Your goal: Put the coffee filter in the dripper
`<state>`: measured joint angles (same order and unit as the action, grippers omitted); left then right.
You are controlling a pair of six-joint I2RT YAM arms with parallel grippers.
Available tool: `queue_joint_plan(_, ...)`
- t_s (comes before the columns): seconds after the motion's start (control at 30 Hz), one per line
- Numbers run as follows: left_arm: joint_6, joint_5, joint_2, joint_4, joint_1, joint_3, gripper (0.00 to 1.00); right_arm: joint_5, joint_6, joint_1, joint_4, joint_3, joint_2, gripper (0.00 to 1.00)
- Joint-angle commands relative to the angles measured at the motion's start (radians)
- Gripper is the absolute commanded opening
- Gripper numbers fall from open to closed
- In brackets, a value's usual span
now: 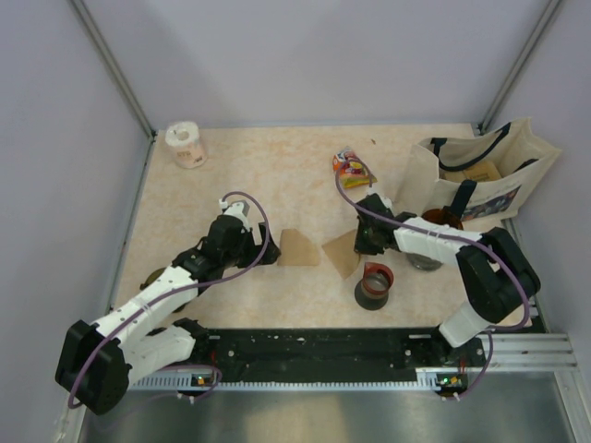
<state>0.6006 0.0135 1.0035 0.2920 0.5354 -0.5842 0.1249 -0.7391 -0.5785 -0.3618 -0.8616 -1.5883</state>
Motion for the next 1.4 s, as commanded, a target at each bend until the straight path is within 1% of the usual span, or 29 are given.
queue_joint_plan(0.0, 0.004, -0.004, -0.011, -0.022, -0.005, 0.000, 0.99, -0.042, 0.156, 0.006, 0.095, 0.018, 0.114, 0.00)
queue_joint_plan(0.1, 0.005, 0.015, -0.013, -0.025, -0.003, -0.014, 0.99, -0.120, 0.288, 0.009, 0.158, 0.047, 0.195, 0.00)
queue_joint_plan(0.17, 0.004, 0.048, -0.014, -0.031, -0.005, -0.026, 0.99, -0.218, 0.351, 0.003, 0.188, 0.055, 0.249, 0.00)
queue_joint_plan(0.23, -0.008, 0.087, -0.016, -0.037, -0.003, -0.042, 0.99, -0.252, 0.423, -0.006, 0.208, 0.056, 0.287, 0.00)
queue_joint_plan(0.33, -0.022, 0.179, -0.023, -0.034, -0.005, -0.069, 0.99, -0.277, 0.596, -0.085, 0.212, 0.058, 0.353, 0.00)
queue_joint_plan(0.43, -0.045, 0.270, -0.040, -0.076, -0.003, -0.065, 0.99, -0.324, 0.772, -0.156, 0.196, 0.058, 0.418, 0.00)
queue_joint_plan(0.57, -0.045, 0.359, -0.069, -0.120, -0.003, -0.045, 0.99, -0.372, 0.808, -0.167, 0.221, 0.062, 0.494, 0.00)
queue_joint_plan(0.63, -0.025, 0.365, -0.085, -0.125, -0.003, -0.046, 0.99, -0.375, 0.788, -0.167, 0.231, 0.067, 0.522, 0.00)
queue_joint_plan(0.73, 0.014, 0.361, -0.095, -0.123, -0.003, -0.071, 0.99, -0.474, 0.854, -0.173, 0.202, 0.070, 0.539, 0.00)
queue_joint_plan(0.8, 0.024, 0.374, -0.100, -0.093, -0.003, -0.107, 0.99, -0.505, 0.999, -0.202, 0.161, 0.084, 0.559, 0.00)
queue_joint_plan(0.87, 0.024, 0.362, -0.114, -0.051, -0.003, -0.146, 0.99, -0.484, 1.134, -0.247, 0.144, 0.098, 0.586, 0.00)
queue_joint_plan(0.97, 0.021, 0.303, -0.135, -0.019, -0.003, -0.181, 0.99, -0.597, 1.323, -0.267, 0.103, 0.125, 0.632, 0.00)
queue_joint_plan(1.03, 0.015, 0.260, -0.138, -0.002, -0.003, -0.201, 0.99, -0.619, 1.383, -0.277, 0.087, 0.125, 0.639, 0.00)
queue_joint_plan(1.1, 0.015, 0.235, -0.126, 0.025, -0.003, -0.235, 0.99, -0.656, 1.437, -0.282, 0.023, 0.087, 0.617, 0.00)
queue_joint_plan(1.27, -0.007, 0.411, -0.017, 0.044, -0.003, -0.318, 0.99, -0.605, 1.544, -0.328, -0.095, -0.031, 0.504, 0.00)
queue_joint_plan(1.33, -0.018, 0.462, 0.035, 0.047, -0.002, -0.333, 0.99, -0.572, 1.590, -0.356, -0.120, -0.079, 0.458, 0.00)
queue_joint_plan(1.37, -0.018, 0.465, 0.055, 0.047, -0.002, -0.335, 0.99, -0.562, 1.603, -0.366, -0.134, -0.097, 0.438, 0.00)
